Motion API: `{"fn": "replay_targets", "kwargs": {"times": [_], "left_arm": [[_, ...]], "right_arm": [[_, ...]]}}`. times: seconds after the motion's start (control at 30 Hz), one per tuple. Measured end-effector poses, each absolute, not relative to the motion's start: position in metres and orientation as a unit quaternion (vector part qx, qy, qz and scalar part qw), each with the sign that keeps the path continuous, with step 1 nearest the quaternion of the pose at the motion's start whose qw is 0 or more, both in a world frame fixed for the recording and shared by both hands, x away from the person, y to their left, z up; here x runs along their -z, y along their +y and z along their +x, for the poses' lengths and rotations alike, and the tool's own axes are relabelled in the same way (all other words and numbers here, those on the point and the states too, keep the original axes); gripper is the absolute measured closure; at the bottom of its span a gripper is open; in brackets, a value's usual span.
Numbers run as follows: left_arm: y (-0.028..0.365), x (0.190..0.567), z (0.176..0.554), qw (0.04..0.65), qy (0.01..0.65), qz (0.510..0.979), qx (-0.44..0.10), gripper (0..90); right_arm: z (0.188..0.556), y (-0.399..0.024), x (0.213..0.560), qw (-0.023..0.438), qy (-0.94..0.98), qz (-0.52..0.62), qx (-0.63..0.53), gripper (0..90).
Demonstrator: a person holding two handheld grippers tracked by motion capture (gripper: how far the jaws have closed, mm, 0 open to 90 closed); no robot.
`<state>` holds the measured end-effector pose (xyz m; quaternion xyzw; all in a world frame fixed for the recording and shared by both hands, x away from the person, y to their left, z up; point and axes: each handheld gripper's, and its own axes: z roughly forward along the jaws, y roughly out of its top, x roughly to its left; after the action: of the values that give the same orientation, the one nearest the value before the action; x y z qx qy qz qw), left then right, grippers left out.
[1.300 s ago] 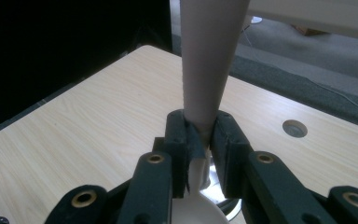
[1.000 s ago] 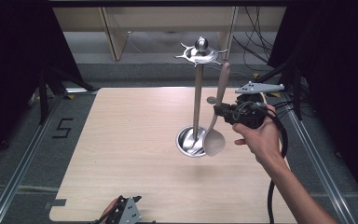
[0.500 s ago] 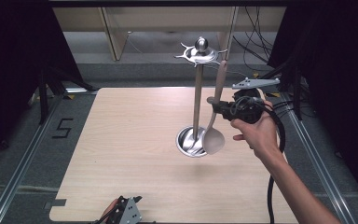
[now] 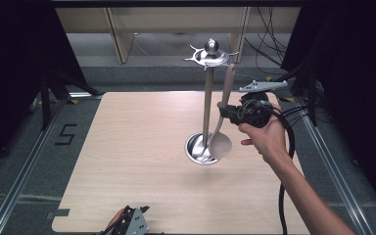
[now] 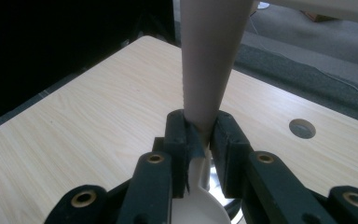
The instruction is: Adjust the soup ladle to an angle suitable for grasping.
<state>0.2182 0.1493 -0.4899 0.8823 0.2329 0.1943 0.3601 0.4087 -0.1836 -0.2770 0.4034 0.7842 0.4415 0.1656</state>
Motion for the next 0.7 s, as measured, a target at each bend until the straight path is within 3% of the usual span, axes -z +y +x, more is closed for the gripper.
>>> {"fn": "replay_targets", "kwargs": {"times": [0.37,0.53,0.7], "left_arm": [[0.149,0.491,0.218,0.366,0.241,0.879,-0.187,15.1],[0.149,0.491,0.219,0.367,0.242,0.879,-0.186,15.1],[0.151,0.490,0.219,0.366,0.241,0.878,-0.191,15.1]], "right_arm": [[0.411,-0.185,0.281,0.163,0.773,0.398,-0.467,75.0],[0.406,-0.188,0.280,0.170,0.766,0.399,-0.475,69.1],[0.400,-0.197,0.282,0.159,0.752,0.410,-0.491,56.0]]}}
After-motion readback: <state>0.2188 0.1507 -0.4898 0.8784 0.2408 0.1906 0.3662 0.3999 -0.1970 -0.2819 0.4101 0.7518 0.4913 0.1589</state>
